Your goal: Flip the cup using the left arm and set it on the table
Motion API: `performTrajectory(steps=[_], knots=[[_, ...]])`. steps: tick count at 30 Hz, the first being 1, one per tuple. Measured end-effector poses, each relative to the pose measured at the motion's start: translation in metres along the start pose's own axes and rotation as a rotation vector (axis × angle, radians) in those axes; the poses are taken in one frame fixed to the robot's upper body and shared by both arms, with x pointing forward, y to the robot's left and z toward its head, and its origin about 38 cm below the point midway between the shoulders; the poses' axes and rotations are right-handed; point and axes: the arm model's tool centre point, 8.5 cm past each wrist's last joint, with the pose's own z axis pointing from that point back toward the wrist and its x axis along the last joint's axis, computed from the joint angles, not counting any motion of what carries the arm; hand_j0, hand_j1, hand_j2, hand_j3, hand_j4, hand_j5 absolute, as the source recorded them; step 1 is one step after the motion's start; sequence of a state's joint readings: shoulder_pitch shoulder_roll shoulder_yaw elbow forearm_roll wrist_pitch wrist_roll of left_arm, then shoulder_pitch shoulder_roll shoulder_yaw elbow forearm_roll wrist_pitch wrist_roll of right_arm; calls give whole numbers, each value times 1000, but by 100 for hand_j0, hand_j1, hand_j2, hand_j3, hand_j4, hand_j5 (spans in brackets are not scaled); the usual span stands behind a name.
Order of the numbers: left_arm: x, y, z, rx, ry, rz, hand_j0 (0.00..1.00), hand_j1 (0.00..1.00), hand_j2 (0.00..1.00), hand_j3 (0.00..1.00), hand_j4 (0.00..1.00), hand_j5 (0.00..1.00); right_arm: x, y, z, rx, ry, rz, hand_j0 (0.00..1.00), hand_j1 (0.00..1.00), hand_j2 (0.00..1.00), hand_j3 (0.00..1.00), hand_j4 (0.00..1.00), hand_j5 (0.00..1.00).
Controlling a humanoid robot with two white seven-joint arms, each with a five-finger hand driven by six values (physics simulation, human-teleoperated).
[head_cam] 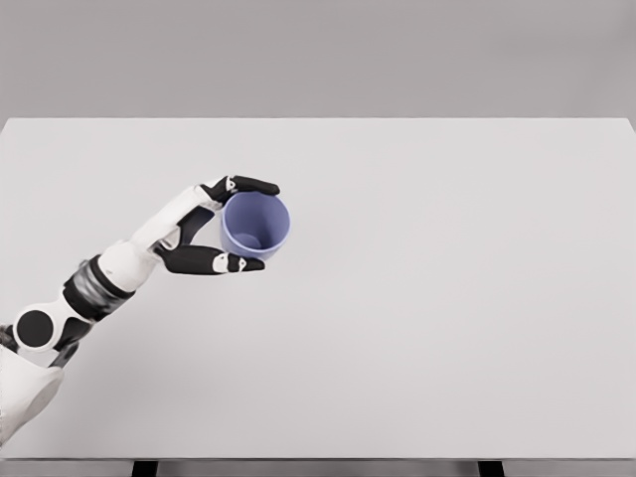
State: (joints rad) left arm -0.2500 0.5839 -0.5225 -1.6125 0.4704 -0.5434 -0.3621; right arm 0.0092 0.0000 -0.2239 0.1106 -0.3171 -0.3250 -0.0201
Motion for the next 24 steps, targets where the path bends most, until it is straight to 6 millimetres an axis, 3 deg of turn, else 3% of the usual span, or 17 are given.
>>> performTrajectory(steps=[10,24], knots=[[-5,-18,-10,-20,-21,42,81,81,81,81,81,81,0,0,0,0,1,0,100,100,100,100,100,100],[-25,-31,-6,-35,17,74,82,82,82,82,82,82,0,0,0,0,1,0,100,100,100,100,100,100]])
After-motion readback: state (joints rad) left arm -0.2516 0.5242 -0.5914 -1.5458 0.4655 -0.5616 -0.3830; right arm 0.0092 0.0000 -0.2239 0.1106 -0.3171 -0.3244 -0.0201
